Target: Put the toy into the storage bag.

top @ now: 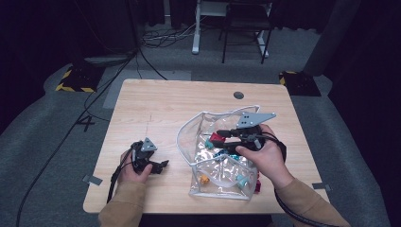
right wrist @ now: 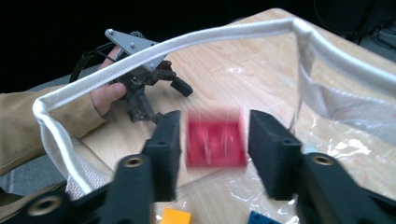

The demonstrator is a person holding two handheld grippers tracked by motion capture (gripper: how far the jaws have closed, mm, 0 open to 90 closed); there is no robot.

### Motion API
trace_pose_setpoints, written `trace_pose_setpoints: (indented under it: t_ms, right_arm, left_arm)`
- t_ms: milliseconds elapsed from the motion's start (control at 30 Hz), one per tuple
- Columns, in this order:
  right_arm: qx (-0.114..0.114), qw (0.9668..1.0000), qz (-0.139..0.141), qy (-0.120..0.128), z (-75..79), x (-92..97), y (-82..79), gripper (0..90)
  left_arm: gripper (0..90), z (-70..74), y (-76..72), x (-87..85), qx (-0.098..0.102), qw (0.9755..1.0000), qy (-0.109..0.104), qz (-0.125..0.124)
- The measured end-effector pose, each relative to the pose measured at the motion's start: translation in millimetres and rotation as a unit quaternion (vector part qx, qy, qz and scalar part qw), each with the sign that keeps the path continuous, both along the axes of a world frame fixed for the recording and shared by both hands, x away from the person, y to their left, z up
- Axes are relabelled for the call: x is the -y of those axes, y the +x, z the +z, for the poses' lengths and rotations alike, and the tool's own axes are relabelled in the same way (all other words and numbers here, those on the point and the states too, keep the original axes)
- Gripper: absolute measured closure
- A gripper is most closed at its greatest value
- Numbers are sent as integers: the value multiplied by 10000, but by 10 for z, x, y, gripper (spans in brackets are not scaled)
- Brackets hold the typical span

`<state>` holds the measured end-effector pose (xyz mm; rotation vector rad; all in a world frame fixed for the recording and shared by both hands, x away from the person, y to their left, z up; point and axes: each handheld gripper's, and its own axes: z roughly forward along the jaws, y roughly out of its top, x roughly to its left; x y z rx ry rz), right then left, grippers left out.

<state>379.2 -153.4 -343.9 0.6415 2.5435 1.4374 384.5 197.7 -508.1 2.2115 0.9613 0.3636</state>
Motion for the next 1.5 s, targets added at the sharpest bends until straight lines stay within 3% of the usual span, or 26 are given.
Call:
trace_pose_setpoints:
  t_ms: [133, 233, 433, 700, 1100, 1500]
  right_arm:
    - [-72, 9999, -42, -108, -32, 9, 4, 440]
    - [2, 10000, -81, -46, -7, 33, -3, 401]
    - [169, 9996, -152, 162, 135, 125, -63, 390]
    - [331, 9984, -407, 202, 253, 377, -123, 391]
    - [367, 9945, -969, 166, 245, 861, -145, 391]
    - [280, 9897, -1403, 106, 135, 1196, -102, 390]
  left_arm:
    - [142, 0, 1, -1, 9, 10000, 6, 1]
    - [142, 0, 0, 0, 6, 10000, 4, 2]
    - [142, 0, 0, 0, 6, 10000, 5, 2]
    - [142, 0, 1, 0, 8, 10000, 5, 2]
    - [142, 0, 0, 0, 2, 10000, 1, 1]
    - [142, 0, 0, 0, 1, 10000, 0, 1]
